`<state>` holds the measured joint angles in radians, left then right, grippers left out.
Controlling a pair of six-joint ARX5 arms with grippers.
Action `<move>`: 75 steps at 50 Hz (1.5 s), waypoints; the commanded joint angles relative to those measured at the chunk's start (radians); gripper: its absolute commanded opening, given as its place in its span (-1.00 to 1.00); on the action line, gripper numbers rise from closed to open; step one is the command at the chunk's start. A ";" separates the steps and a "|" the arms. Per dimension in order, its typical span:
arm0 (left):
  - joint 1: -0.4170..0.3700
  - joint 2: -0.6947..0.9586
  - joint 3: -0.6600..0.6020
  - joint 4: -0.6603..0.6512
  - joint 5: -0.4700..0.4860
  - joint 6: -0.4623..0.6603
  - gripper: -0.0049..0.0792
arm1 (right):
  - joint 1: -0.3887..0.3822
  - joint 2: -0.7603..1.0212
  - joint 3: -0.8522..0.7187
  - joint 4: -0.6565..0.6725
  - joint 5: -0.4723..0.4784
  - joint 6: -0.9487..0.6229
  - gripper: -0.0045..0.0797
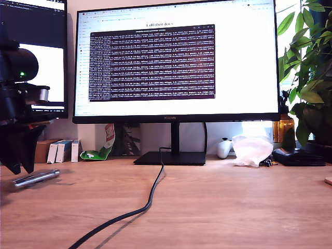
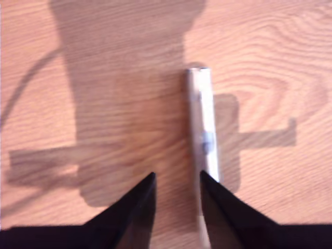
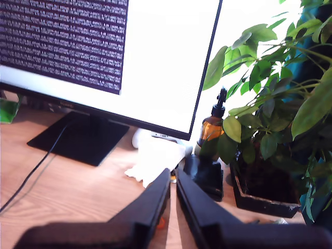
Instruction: Pick the metallic laser pointer with your right arm, pass it to your left arm, then place it down to the left side of the table
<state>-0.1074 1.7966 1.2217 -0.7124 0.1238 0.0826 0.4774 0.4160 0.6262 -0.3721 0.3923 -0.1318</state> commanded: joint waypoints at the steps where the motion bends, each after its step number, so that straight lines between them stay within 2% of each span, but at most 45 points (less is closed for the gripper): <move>1: 0.012 0.018 0.026 -0.003 -0.002 0.004 -0.78 | -0.006 0.003 -0.023 0.015 0.002 0.001 -0.92; 3: 0.015 0.015 0.028 -0.005 -0.002 0.004 -0.96 | -0.006 0.003 -0.023 0.016 0.002 0.001 -0.92; 5: 0.017 0.015 0.030 -0.005 -0.002 0.004 -0.92 | -0.006 0.003 -0.023 0.016 0.002 0.001 -0.92; 18: 0.018 0.014 0.039 0.029 0.014 -0.023 -0.92 | -0.006 0.003 -0.022 0.030 0.002 0.006 -0.92; 24: 0.021 0.014 0.039 0.041 0.007 -0.023 -0.92 | -0.007 0.003 -0.022 0.019 0.004 0.114 -0.92; 35: 0.020 -0.036 0.002 0.097 -0.060 -0.030 -0.92 | -0.021 0.011 -0.024 -0.047 0.100 0.131 -0.90; 41: 0.020 -0.113 -0.071 0.152 -0.102 -0.030 -0.92 | -0.047 0.011 -0.024 -0.060 0.137 0.131 -0.89; 51: 0.030 -0.289 -0.255 0.273 -0.117 -0.047 -0.92 | -0.108 0.010 -0.043 -0.055 0.150 0.129 -0.89; 59: 0.031 -0.405 -0.361 0.332 -0.117 -0.053 -0.92 | -0.173 -0.006 -0.095 -0.011 0.150 0.066 -0.85; 72: 0.031 -0.515 -0.389 0.338 -0.117 -0.056 -0.92 | -0.350 -0.090 -0.137 0.016 0.146 0.037 -0.79; 75: 0.031 -0.529 -0.389 0.339 -0.117 -0.056 -0.92 | -0.396 -0.113 -0.137 0.011 0.101 0.009 -0.76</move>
<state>-0.0822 1.2823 0.8452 -0.3832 0.0063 0.0311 0.1116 0.3168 0.4950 -0.3679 0.5194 -0.1089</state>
